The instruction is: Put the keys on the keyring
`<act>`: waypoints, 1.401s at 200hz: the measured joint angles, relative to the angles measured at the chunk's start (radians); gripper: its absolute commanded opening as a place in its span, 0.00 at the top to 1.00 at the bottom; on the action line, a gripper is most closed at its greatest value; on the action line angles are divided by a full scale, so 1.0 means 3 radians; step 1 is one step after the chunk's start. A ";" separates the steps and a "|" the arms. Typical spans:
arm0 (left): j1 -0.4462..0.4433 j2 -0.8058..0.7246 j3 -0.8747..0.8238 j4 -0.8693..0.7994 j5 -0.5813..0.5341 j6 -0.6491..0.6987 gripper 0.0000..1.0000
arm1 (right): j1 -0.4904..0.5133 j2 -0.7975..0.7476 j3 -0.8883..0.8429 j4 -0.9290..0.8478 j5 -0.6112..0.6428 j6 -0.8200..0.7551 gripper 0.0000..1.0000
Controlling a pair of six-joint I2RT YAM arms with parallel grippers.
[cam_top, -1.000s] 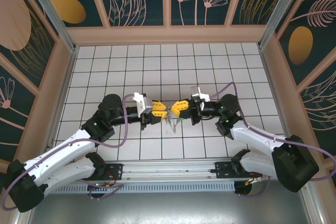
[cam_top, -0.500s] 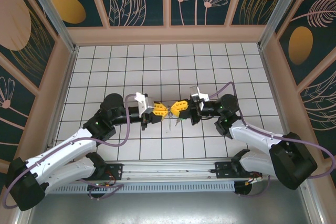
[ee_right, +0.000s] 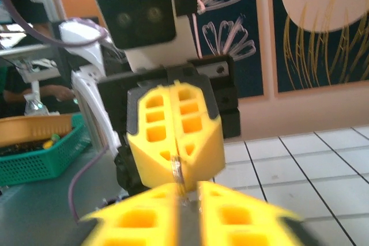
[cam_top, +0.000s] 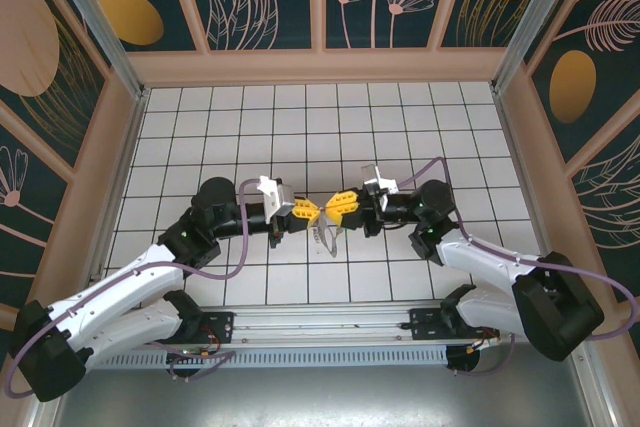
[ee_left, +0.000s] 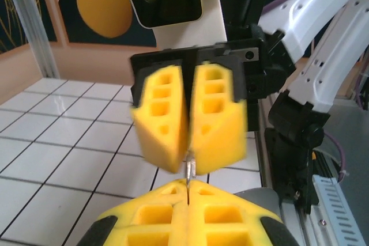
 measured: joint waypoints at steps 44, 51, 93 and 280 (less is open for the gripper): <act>0.0000 0.0000 0.0237 -0.0572 -0.0248 0.0231 1.00 | 0.0121 -0.0312 0.0281 -0.1451 0.0506 -0.0790 0.68; 0.0000 0.0000 0.0264 -0.0651 -0.0277 0.0267 1.00 | 0.0146 -0.0345 0.0332 -0.1620 0.0584 -0.0899 0.68; 0.0000 0.0062 0.0437 -0.1125 -0.0401 0.0463 1.00 | 0.0243 -0.0376 0.0408 -0.2179 0.0787 -0.1254 0.70; -0.0018 0.0239 0.0587 -0.1593 -0.0434 0.0662 1.00 | 0.0383 -0.0238 0.0502 -0.2389 0.0772 -0.1484 1.00</act>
